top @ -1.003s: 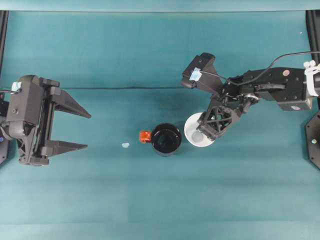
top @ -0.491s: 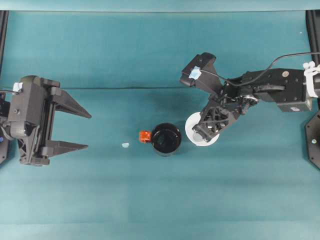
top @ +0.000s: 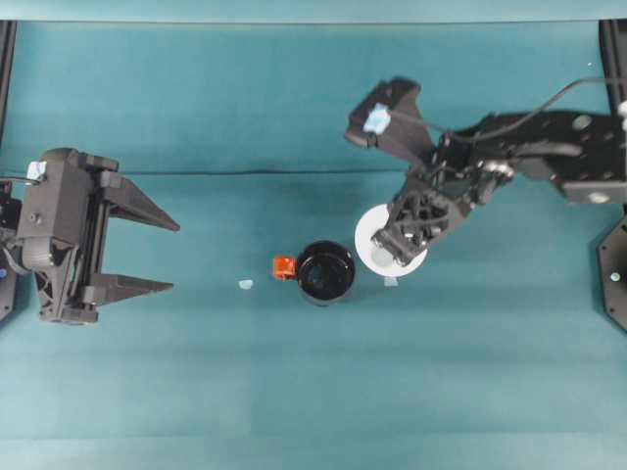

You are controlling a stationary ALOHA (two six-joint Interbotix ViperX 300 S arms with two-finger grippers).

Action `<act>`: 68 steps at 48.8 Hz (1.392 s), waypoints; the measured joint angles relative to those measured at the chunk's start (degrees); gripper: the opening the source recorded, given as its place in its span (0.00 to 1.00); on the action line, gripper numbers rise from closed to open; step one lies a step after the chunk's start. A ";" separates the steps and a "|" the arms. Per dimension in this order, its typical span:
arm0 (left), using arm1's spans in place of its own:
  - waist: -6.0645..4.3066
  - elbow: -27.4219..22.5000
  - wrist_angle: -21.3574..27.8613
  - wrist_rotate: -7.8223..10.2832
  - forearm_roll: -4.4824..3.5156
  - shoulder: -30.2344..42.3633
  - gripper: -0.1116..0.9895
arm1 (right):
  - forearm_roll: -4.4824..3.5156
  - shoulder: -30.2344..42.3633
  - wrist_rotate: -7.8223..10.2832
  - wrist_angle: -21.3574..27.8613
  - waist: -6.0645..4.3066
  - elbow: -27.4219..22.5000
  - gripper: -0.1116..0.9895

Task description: Put the paper cup into the moved red handle cup holder.

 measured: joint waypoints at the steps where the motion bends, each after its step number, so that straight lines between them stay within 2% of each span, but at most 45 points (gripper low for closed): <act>1: 0.00 0.00 0.00 0.00 0.00 0.00 0.89 | 0.00 -0.09 0.00 0.26 0.00 -0.62 0.01; 5: 0.00 0.00 0.00 0.00 0.00 0.00 0.89 | 0.00 0.44 0.00 0.53 0.35 -3.87 0.00; 16: 0.09 0.00 0.00 0.00 0.00 0.09 0.89 | -0.09 5.63 0.00 -0.35 2.37 -11.25 0.00; 19: 0.26 0.00 0.09 0.00 0.00 0.00 0.89 | 0.00 6.94 0.00 -0.18 2.64 -12.48 0.00; 23: 0.53 0.00 0.00 0.00 0.00 -0.26 0.89 | -0.26 8.79 0.00 -0.09 2.81 -13.71 0.00; 36: 0.53 0.26 0.00 0.00 0.00 -0.35 0.89 | -1.23 13.80 0.00 0.53 3.08 -13.97 0.00; 42: 0.53 0.35 0.00 0.00 0.00 -0.35 0.89 | -2.55 14.77 0.00 0.53 2.99 -13.89 0.00; 46: 0.53 0.35 0.00 0.00 0.00 -0.35 0.89 | -3.08 15.29 0.00 0.53 2.72 -12.92 0.00; 54: 0.88 0.53 0.09 0.09 0.00 -0.35 0.89 | -3.16 15.82 0.00 -0.44 1.76 -11.25 0.00; 67: 0.97 0.79 0.00 0.00 0.00 -0.35 0.89 | -3.16 16.00 0.00 -2.20 2.55 -10.72 0.00; 68: 0.97 0.79 0.09 0.00 0.00 -0.35 0.89 | -2.99 16.00 0.00 -2.20 2.55 -10.72 0.00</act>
